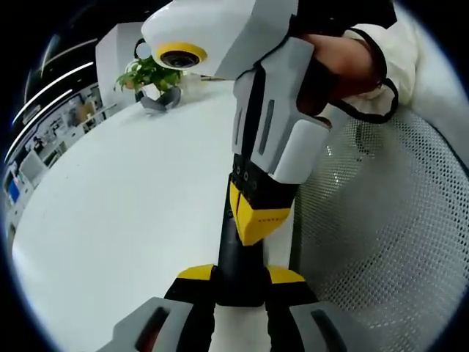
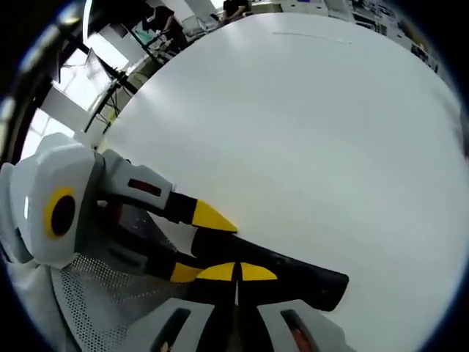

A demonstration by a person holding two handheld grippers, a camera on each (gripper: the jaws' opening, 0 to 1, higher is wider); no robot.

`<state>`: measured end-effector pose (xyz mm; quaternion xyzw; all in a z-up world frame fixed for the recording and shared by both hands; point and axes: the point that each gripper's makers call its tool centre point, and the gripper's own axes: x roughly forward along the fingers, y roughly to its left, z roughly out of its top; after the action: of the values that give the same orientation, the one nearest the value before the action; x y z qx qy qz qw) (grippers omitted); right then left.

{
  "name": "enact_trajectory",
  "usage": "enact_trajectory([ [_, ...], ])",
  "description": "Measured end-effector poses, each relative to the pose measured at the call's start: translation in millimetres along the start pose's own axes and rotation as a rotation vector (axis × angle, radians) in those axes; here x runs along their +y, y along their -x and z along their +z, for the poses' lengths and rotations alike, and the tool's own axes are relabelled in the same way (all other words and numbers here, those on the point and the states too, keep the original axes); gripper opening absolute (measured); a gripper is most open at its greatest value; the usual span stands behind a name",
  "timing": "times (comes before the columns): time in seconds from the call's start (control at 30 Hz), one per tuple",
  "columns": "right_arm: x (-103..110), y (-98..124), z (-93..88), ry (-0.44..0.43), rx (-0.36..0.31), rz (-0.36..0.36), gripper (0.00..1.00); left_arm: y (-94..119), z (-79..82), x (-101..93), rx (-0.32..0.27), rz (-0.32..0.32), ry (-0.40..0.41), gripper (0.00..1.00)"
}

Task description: Press the specified remote control buttons in sequence, fully releasing each button before pressing the next.

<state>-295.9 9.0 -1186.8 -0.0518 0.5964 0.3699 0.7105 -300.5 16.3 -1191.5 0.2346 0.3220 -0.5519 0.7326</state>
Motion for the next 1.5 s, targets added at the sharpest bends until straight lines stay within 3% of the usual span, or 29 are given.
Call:
enact_trajectory([
  [0.77, -1, 3, 1.6, 0.018, -0.031, -0.024, 0.00, -1, 0.9, 0.6, 0.013, 0.017, 0.011, 0.25],
  [1.07, -4, 9, 5.1, 0.004, -0.115, 0.008, 0.00, -1, 0.9, 0.7, 0.031, 0.020, 0.019, 0.25],
  [1.27, 6, 35, 29.0, 0.048, -0.308, 0.053, 0.00, -3, 2.1, 1.5, 0.055, 0.018, 0.011, 0.24],
  [1.3, 22, 48, 39.8, 0.108, -0.412, 0.126, 0.00, -3, 2.2, 2.0, 0.059, 0.015, 0.008, 0.24],
  [1.4, 29, 70, 44.9, 0.107, -0.498, 0.131, 0.05, -3, 2.0, 2.8, 0.073, 0.002, -0.006, 0.24],
  [1.5, 27, 91, 50.8, 0.111, -0.583, 0.090, 0.07, -3, 1.3, 4.4, 0.084, -0.008, -0.019, 0.24],
])
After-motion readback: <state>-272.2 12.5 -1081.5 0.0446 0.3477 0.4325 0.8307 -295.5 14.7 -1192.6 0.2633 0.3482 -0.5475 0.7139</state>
